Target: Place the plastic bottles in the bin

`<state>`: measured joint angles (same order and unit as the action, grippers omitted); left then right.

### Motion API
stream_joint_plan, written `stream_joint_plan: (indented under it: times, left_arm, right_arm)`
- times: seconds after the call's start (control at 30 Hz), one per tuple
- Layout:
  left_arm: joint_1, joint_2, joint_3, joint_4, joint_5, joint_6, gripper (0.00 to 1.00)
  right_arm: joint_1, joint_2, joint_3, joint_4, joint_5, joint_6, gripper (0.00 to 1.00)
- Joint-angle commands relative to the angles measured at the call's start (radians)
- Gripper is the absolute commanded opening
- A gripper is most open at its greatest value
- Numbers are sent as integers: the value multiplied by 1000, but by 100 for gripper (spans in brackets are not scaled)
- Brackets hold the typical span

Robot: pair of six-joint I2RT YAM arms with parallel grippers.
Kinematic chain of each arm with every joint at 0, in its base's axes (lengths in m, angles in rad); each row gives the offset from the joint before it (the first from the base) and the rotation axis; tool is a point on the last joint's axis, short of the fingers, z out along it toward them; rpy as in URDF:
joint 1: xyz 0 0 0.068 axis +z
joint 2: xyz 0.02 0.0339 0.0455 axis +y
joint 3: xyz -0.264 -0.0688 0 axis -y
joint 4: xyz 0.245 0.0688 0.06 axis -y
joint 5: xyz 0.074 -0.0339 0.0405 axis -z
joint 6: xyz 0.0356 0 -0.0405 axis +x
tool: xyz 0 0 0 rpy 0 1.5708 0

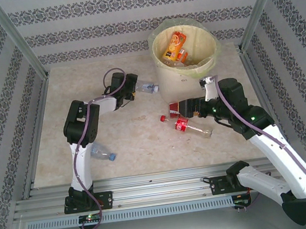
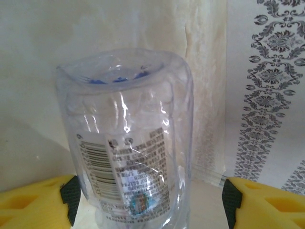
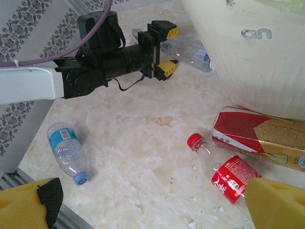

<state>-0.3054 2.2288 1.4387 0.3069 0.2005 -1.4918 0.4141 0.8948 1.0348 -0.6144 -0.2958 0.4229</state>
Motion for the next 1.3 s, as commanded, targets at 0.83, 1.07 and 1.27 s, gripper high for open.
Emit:
stream_joint_plan:
  times: [0.83, 1.07, 1.27]
  left_arm:
    - [25, 30, -14, -64, 43, -45, 55]
    - [76, -65, -119, -50, 145, 30, 56]
    - [104, -163, -197, -106, 234, 143, 54]
  right_arm:
    - [-15, -5, -10, -28, -21, 2, 98]
    - [-14, 0, -23, -31, -50, 4, 98]
    - [-9, -5, -25, -38, -57, 14, 98]
